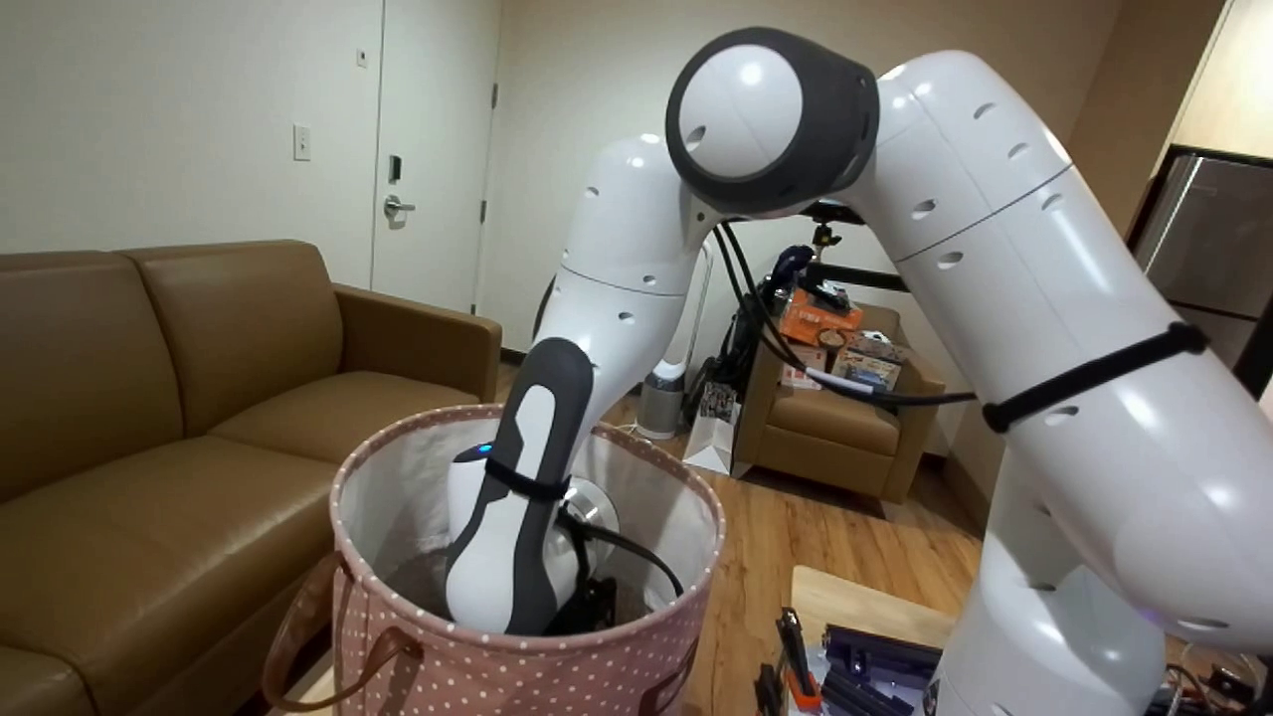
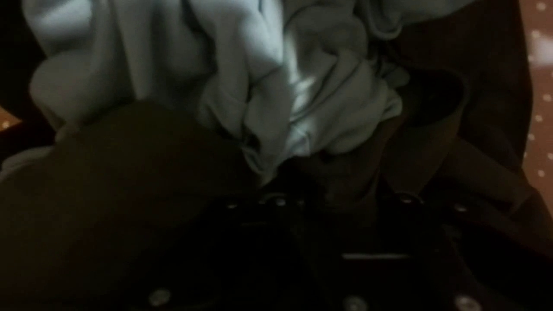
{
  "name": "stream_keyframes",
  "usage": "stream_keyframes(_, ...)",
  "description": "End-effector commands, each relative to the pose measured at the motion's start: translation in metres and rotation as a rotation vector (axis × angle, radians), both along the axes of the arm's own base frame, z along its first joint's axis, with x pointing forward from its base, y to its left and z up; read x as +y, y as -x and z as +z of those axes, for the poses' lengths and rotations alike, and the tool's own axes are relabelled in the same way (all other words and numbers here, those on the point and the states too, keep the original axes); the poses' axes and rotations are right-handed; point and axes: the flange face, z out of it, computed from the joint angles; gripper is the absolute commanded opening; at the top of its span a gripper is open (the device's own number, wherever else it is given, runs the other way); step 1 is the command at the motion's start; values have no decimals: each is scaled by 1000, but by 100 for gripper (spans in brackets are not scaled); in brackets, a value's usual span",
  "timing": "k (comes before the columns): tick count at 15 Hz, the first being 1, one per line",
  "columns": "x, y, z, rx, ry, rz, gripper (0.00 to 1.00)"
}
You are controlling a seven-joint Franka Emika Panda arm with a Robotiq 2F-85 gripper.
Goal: Take the green cloth from the laundry basket and place it on the stool
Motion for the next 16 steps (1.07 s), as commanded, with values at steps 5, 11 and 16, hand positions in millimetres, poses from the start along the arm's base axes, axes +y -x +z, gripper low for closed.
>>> stream_keyframes(5, -4, -11, 55, -118, -16, -13, 2)
stream_keyframes(11, -3, -11, 113, -283, 0, -8, 3)
stream_keyframes(16, -16, 4, 159, -393, 34, -43, 3)
